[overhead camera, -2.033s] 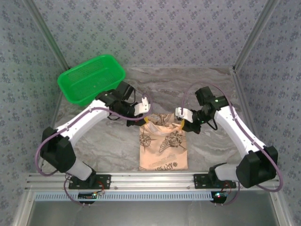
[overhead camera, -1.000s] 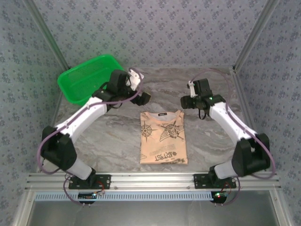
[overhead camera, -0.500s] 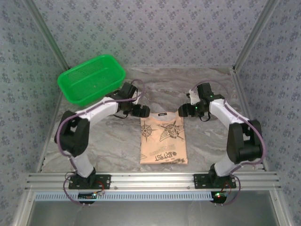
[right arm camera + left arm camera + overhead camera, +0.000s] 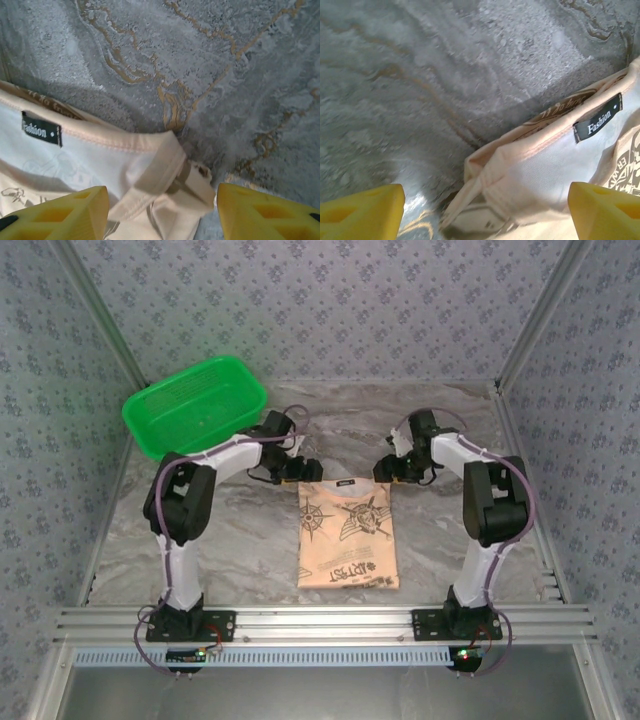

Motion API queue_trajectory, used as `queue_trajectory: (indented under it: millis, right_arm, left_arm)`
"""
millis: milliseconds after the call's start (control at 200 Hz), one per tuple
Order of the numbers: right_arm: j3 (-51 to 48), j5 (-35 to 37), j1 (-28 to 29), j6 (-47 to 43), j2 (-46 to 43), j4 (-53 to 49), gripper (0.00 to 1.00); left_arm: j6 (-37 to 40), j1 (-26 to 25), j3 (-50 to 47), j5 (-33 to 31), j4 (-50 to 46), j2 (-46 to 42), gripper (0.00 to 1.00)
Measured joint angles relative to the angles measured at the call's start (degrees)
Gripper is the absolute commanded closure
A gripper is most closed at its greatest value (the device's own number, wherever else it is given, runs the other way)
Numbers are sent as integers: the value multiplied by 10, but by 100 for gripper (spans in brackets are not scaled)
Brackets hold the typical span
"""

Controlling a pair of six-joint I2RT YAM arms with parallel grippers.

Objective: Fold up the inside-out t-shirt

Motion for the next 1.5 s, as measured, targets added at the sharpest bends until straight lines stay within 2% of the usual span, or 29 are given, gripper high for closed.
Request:
queue_trajectory:
  millis: [145, 260, 350, 405, 465, 510, 605, 625, 640, 655, 815, 1019, 1139, 1334, 1424, 1499]
  right_arm:
    - [3, -2, 0, -3, 25, 2, 40]
    - [11, -11, -2, -4, 32, -5, 46]
    - [23, -13, -4, -7, 41, -14, 57]
    - [29, -14, -4, -6, 49, -19, 64]
    - [35, -21, -4, -9, 58, -19, 72]
    - [40, -26, -6, -7, 63, -22, 78]
    - [47, -44, -6, -8, 75, -22, 87]
    - [48, -48, -6, -11, 76, -22, 95]
    - [48, -53, -6, -9, 76, -22, 97]
    - [48, -57, -6, -10, 76, -22, 100]
    - [50, -121, 6, -11, 79, -20, 100]
    - [59, -186, -3, -17, 49, -4, 100]
    - [104, -196, -11, -25, 9, 9, 100]
    - [216, -204, -19, -50, -33, 41, 100]
    - [205, -191, -14, -81, -83, 60, 100]
    - [148, -176, -2, -122, -147, 88, 100]
  left_arm:
    - [9, -10, 26, 9, -1, 37, 29]
    - [13, -11, 39, 6, -7, 47, 37]
    - [22, -12, 51, -2, -17, 56, 53]
    - [31, -13, 54, 0, -16, 61, 57]
    - [37, -14, 59, -6, -19, 66, 71]
    - [48, -15, 61, -4, -18, 67, 74]
    - [63, -20, 62, 7, -16, 74, 93]
    - [63, -20, 62, 11, -17, 76, 97]
    - [71, -21, 62, 14, -17, 77, 100]
    - [71, -21, 62, 16, -17, 77, 100]
    - [94, -17, 62, 52, -15, 77, 100]
    - [114, 19, 61, 76, -14, 44, 100]
    - [137, 42, 75, 86, -12, -16, 100]
    - [193, 65, 222, 108, -24, -45, 100]
    - [229, 64, 218, 121, -16, -85, 100]
    - [276, 56, 152, 126, 14, -149, 100]
